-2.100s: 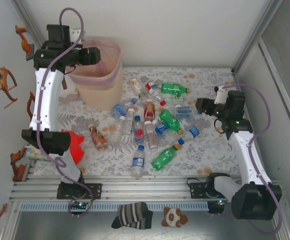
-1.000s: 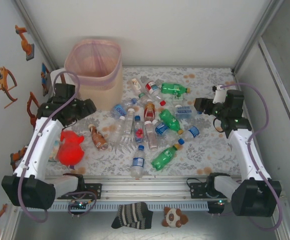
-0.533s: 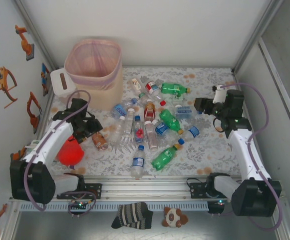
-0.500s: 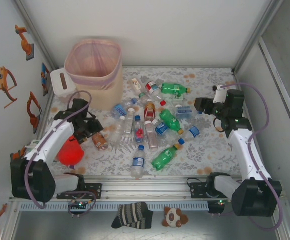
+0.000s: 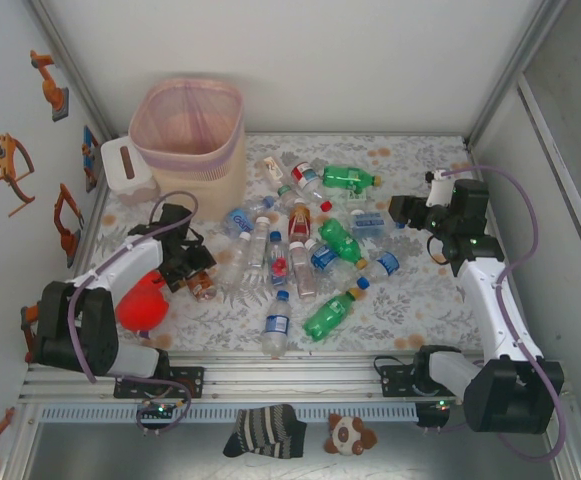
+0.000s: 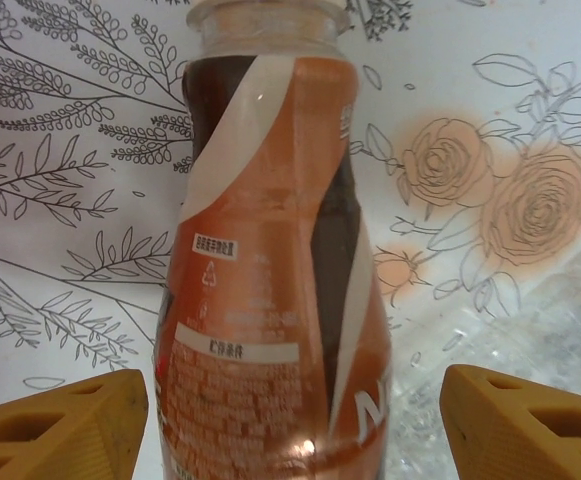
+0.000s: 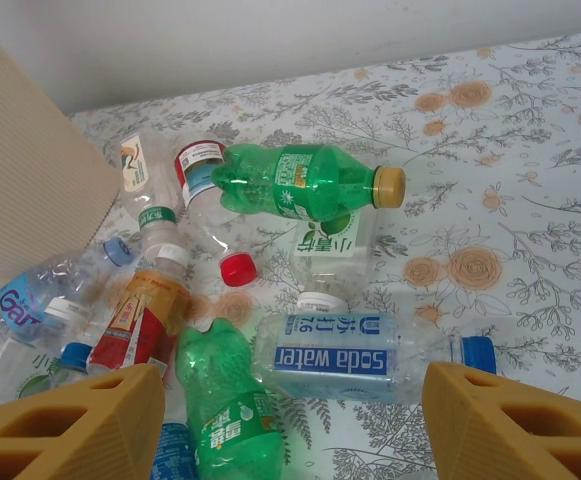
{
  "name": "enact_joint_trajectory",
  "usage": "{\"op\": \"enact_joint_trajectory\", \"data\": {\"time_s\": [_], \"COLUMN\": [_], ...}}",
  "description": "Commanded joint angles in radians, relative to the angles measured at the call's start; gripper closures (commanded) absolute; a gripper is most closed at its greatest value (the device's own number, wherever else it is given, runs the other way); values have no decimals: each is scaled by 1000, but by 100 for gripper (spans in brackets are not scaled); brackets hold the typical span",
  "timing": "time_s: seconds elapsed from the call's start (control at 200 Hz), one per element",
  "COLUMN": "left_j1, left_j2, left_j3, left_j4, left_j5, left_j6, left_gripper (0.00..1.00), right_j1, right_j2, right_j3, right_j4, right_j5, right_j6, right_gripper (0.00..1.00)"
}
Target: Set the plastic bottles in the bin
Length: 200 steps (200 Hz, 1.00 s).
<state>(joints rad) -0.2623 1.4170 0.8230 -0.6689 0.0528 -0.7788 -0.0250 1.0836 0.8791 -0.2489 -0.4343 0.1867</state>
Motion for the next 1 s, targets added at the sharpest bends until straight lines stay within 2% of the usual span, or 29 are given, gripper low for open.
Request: {"op": "enact_joint_trajectory", "data": {"time_s": [0.0,0.24,0.606,0.996], "left_j1": [-7,-17,-17,-17], "left_j2": [34,55,12,-100], "left_j3": [-25,-45,-36,87], "left_j4": [26,52,17,-88], "left_j5": [1,1,-31,-37], "left_j6": [-14,-16,-6,73], "left_gripper": [25,33,41,44], "right_j1": [7,7,8,8], "right_j2": [-10,-14,-10,-17], "right_j3": [8,1,3,7], "right_j4": [17,19,22,16], "right_j5": [-8,-3,-9,-7], "right_j6": [-7,-8,-7,-7], "right_gripper": [32,32,32,31]}}
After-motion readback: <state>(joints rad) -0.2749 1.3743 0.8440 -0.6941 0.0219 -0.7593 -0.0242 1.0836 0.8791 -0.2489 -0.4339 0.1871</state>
